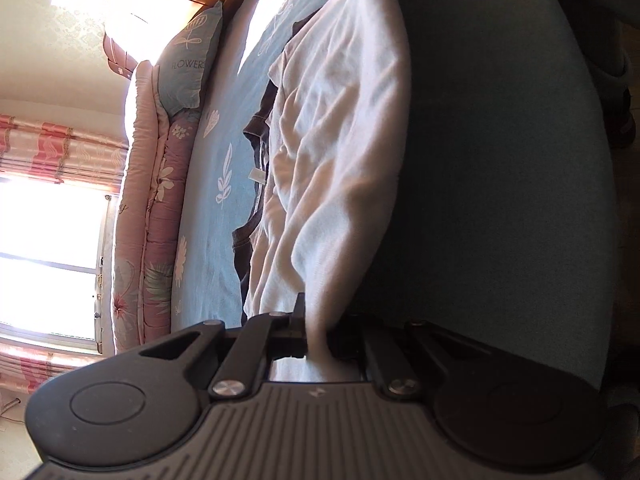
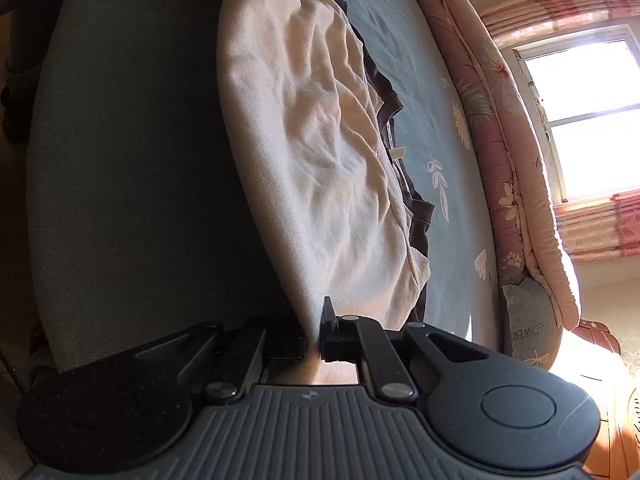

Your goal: Fold clothes

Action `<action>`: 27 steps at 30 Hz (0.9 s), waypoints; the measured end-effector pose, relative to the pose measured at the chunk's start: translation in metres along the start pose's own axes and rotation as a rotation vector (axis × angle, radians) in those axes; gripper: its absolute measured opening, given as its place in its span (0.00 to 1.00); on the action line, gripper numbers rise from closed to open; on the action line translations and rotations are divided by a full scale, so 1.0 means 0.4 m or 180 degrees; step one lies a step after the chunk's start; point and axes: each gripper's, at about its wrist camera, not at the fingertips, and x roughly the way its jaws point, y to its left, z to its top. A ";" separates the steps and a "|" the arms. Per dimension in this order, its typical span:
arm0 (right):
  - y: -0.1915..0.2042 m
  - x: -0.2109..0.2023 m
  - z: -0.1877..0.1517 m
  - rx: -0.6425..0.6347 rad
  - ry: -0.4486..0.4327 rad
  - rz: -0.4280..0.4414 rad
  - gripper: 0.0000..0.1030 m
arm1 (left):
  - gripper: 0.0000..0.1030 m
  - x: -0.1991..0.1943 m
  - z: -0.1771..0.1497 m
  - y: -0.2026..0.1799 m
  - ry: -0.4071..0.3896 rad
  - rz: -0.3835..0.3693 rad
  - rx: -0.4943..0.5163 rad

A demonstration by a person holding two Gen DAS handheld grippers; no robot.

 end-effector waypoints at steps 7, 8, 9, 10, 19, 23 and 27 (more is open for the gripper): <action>0.069 -0.041 -0.005 0.0098 0.0058 0.0144 0.10 | 0.02 -0.041 -0.012 -0.074 0.0039 -0.0135 -0.0117; 0.077 -0.036 -0.006 0.0112 0.0067 0.0153 0.10 | 0.02 -0.038 -0.012 -0.079 0.0049 -0.0146 -0.0139; 0.083 -0.028 -0.007 0.0126 0.0086 0.0159 0.10 | 0.03 -0.035 -0.012 -0.085 0.0056 -0.0156 -0.0159; 0.083 -0.017 -0.007 0.0149 0.0109 0.0167 0.10 | 0.03 -0.035 -0.012 -0.087 0.0064 -0.0170 -0.0181; 0.071 -0.057 -0.067 0.0588 0.0217 0.0458 0.38 | 0.13 -0.113 -0.089 0.044 0.0071 -0.1003 -0.1209; 0.003 -0.092 -0.110 0.1023 0.0141 0.0401 0.52 | 0.19 -0.136 -0.198 0.166 0.0124 -0.1088 -0.2074; -0.071 -0.096 -0.148 0.1774 -0.0037 0.0458 0.60 | 0.33 -0.116 -0.316 0.228 0.0314 -0.1087 -0.2887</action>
